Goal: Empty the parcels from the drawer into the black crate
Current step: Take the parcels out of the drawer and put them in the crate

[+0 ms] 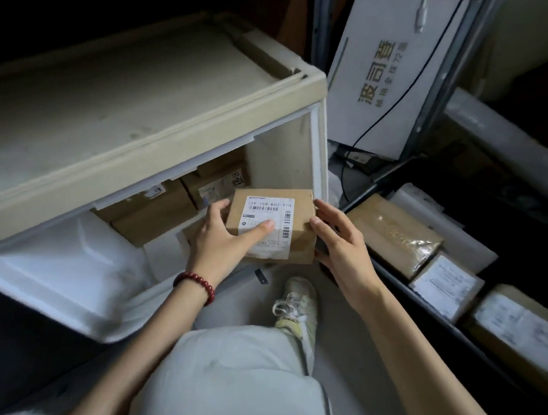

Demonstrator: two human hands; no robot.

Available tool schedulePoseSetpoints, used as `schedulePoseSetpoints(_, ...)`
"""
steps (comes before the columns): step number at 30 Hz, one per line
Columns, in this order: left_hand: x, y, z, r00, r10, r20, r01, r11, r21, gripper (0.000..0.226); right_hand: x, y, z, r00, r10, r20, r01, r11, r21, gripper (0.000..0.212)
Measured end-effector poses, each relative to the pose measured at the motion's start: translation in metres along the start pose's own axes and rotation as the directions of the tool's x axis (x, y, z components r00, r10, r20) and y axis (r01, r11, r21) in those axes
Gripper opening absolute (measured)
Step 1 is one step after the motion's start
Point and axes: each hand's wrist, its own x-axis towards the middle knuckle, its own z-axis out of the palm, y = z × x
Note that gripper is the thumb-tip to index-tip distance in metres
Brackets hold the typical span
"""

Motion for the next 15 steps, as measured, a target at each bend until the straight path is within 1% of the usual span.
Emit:
schedulePoseSetpoints(2,0.001,0.017,0.011,0.996,0.039,0.085,-0.043,0.998,0.050,0.090,-0.005,-0.005,-0.020,0.999,-0.011,-0.049,0.014,0.998,0.055,0.034)
schedulePoseSetpoints(5,0.003,0.039,0.024,0.973,0.073,0.219,-0.105,0.985,0.139,0.088,-0.011,-0.014,-0.042,0.994,-0.048,-0.095,0.053,0.997,0.049,0.032)
schedulePoseSetpoints(7,0.007,0.058,0.032,0.956,0.108,0.271,-0.161,0.971,0.180,0.086,-0.014,-0.020,-0.054,0.986,-0.101,-0.131,0.105,0.994,0.022,0.036)
schedulePoseSetpoints(9,0.012,0.078,0.041,0.944,0.150,0.293,-0.220,0.950,0.224,0.088,-0.016,-0.027,-0.066,0.979,-0.139,-0.150,0.140,0.990,-0.002,0.041)
schedulePoseSetpoints(11,0.018,0.102,0.056,0.924,0.204,0.322,-0.305,0.903,0.303,0.092,-0.018,-0.034,-0.084,0.971,-0.165,-0.174,0.163,0.986,-0.026,0.046)
schedulePoseSetpoints(15,0.022,0.144,0.097,0.861,0.316,0.398,-0.469,0.797,0.382,0.084,-0.023,-0.045,-0.124,0.946,-0.209,-0.249,0.204,0.978,-0.046,0.060)
